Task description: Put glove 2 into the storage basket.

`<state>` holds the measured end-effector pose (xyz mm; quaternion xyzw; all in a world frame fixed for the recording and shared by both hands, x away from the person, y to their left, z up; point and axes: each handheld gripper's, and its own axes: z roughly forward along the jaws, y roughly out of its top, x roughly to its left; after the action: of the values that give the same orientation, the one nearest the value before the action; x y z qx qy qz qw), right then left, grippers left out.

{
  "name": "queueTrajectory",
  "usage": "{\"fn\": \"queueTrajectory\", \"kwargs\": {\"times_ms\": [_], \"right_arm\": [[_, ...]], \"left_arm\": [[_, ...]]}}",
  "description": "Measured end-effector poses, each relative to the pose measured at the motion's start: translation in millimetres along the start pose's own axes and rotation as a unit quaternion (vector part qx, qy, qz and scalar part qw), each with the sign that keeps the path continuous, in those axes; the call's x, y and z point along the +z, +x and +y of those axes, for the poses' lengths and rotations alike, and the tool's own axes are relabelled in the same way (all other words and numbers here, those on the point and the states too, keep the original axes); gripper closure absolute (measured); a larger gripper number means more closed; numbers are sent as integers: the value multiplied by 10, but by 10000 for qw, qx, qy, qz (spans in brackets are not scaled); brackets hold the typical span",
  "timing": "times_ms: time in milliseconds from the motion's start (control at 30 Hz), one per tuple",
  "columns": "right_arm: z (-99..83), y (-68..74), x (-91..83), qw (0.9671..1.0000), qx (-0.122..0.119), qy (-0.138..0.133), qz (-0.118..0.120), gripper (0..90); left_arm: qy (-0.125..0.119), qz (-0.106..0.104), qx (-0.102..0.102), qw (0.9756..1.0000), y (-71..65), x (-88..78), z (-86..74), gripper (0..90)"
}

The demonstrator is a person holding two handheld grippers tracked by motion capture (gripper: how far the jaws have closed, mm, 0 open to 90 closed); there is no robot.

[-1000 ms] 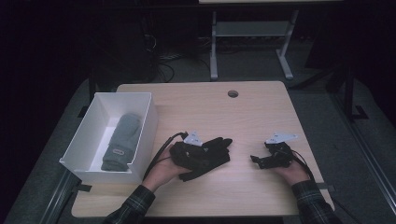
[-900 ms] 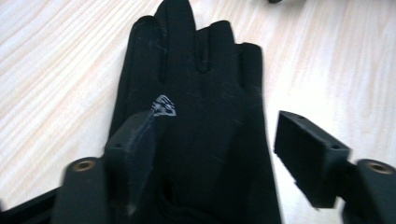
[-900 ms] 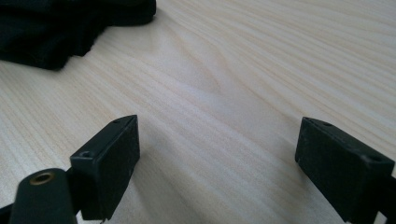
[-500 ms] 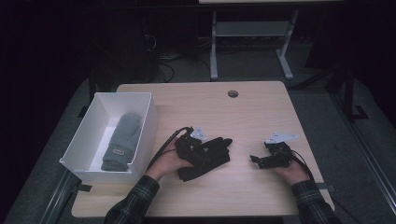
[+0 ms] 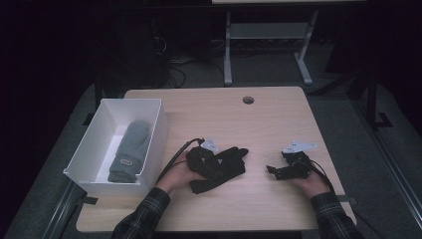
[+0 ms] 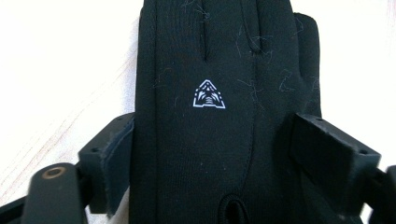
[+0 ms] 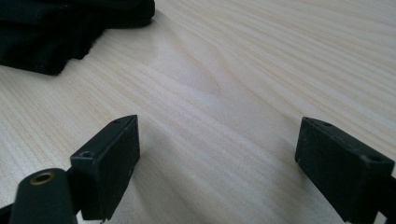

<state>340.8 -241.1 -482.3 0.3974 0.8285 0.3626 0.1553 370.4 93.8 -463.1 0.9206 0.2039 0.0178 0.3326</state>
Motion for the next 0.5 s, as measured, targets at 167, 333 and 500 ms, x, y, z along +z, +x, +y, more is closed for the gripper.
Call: {"fn": "queueTrajectory", "kwargs": {"times_ms": [167, 333, 500], "right_arm": [[1, 1, 1, 10000, 0, -1, -2, 137], [1, 0, 1, 10000, -1, -2, -4, 137], [1, 4, 0, 10000, 27, 13, 2, 137]], "left_arm": [[27, -413, 169, 9990, -52, -38, 8, 506], [134, -568, -165, 9982, -44, -58, 44, 638], [189, -467, -214, 9985, -83, -107, 106, 652]]}}
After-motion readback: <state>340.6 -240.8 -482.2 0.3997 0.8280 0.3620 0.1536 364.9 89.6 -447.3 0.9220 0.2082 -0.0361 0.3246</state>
